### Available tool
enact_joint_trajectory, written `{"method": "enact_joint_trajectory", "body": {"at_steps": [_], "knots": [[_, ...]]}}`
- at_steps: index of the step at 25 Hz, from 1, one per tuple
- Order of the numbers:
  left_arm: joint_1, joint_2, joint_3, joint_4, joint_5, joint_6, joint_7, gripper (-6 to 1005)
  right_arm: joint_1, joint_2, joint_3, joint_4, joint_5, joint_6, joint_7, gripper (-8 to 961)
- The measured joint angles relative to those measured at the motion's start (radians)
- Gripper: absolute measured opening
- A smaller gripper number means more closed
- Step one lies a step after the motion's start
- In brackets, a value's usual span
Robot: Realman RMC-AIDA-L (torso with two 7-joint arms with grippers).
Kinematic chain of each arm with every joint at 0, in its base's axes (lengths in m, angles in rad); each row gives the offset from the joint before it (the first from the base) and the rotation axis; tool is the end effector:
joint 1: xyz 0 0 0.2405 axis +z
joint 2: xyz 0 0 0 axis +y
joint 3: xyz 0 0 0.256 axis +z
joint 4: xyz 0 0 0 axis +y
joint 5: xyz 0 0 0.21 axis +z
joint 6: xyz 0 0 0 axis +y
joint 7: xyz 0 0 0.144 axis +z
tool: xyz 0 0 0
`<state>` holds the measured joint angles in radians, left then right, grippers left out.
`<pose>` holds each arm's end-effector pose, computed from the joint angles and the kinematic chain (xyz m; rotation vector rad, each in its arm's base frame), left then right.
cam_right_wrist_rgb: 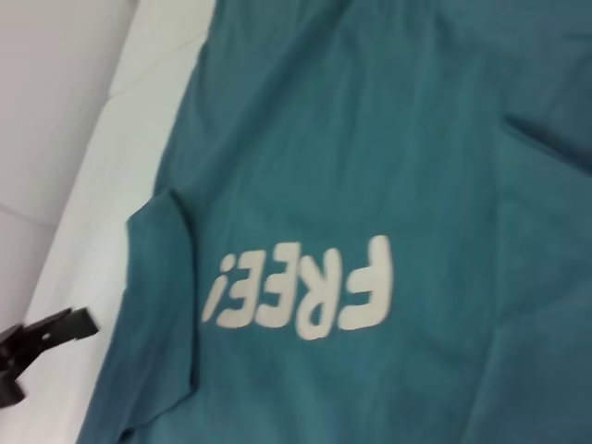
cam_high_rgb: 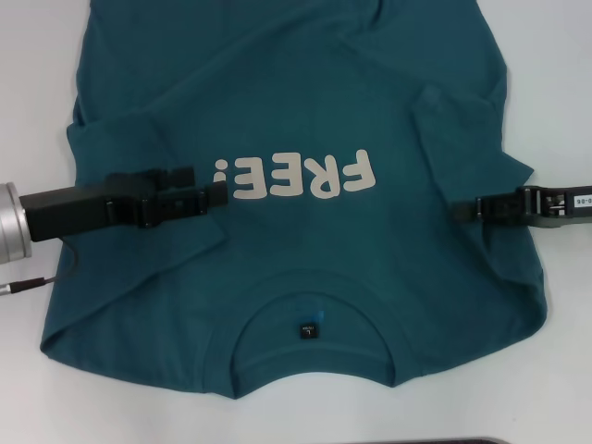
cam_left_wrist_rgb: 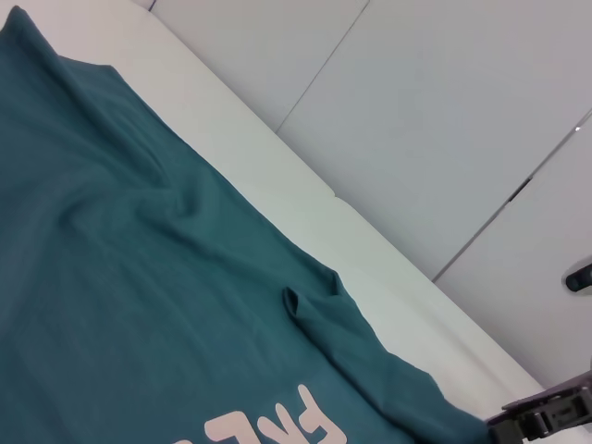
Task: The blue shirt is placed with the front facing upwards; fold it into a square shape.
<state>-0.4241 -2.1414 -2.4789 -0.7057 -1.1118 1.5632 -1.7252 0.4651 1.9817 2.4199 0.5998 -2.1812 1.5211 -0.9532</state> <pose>-0.2823 0.2987 -0.0151 -2.5741 -1.2232 -0.7852 0.3257 0.3028 0.0142 -2.3397 1.8518 0.4554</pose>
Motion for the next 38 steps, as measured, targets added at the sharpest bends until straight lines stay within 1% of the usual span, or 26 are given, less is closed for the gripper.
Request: {"method": "enact_joint_trajectory", "body": {"at_steps": [5,8,11,15,19,30,38], "knots": [[-0.002,0.000,0.000,0.000,0.000,0.000,0.001,885,-0.016,0.000,0.016,0.000,0.004,-0.019,0.011,442],[-0.002,0.000,0.000,0.000,0.000,0.000,0.001,885,-0.021,-0.002,0.044,0.001,0.003,-0.019,0.011,442],[-0.002,0.000,0.000,0.000,0.000,0.000,0.001,885,-0.028,-0.011,0.074,0.007,0.002,-0.019,0.011,441],[-0.002,0.000,0.000,0.000,0.000,-0.001,0.001,885,-0.038,-0.027,0.103,0.008,0.002,-0.029,0.011,440],[-0.002,0.000,0.000,0.000,0.000,-0.002,0.006,884,-0.045,-0.035,0.113,0.008,0.001,-0.055,0.013,440],[-0.003,0.000,0.000,0.000,-0.002,0.000,0.007,884,-0.046,-0.037,0.114,0.007,-0.033,-0.100,0.043,437],[-0.004,0.000,0.000,0.000,-0.003,0.000,0.007,884,-0.033,-0.029,0.114,0.002,-0.031,-0.137,0.041,436]]}}
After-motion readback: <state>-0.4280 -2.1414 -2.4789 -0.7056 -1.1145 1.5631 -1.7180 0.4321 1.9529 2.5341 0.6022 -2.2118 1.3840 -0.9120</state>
